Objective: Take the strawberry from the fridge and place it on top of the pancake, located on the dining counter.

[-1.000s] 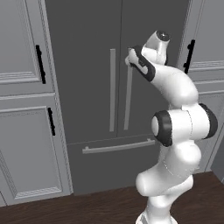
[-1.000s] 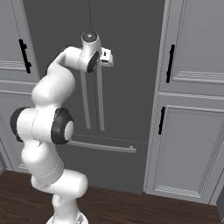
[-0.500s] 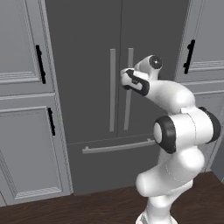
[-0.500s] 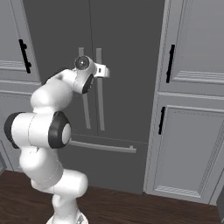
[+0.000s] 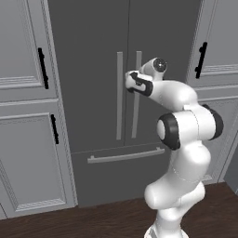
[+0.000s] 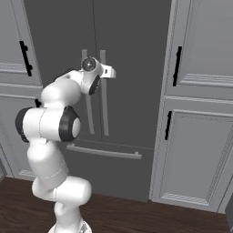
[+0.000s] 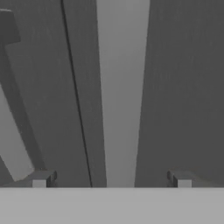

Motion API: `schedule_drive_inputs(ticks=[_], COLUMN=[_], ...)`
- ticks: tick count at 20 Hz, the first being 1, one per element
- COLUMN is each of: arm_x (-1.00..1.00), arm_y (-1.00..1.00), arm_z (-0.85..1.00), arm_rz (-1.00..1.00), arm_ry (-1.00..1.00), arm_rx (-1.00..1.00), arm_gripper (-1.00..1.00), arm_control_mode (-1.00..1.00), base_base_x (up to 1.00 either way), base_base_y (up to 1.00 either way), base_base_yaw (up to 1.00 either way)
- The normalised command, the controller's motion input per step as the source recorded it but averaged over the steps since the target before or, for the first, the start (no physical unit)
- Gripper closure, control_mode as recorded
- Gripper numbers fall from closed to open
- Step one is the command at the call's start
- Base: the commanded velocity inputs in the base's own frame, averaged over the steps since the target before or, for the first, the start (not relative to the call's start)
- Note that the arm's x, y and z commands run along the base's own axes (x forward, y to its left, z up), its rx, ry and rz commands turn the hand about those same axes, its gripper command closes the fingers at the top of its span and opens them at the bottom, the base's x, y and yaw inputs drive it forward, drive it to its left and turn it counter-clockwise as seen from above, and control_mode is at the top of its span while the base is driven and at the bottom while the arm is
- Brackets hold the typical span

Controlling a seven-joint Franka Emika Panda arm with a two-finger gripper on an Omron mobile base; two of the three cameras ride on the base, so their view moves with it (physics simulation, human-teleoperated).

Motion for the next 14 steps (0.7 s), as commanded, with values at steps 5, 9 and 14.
schedule_drive_inputs(ticks=[5, 9, 14], arm_x=[0.54, 0.61, 0.71], arm_y=[-0.01, 0.00, 0.00], arm_z=[-0.03, -0.17, -0.24], arm_rz=[-0.01, 0.00, -0.02], arm_ry=[0.00, -0.03, -0.02], arm_rx=[0.00, 0.00, 0.00], arm_gripper=[-1.00, -1.00, -1.00], arm_control_mode=[-1.00, -1.00, -1.00], base_base_x=[0.00, 0.00, 0.00], base_base_y=[0.00, 0.00, 0.00], base_base_yaw=[0.00, 0.00, 0.00])
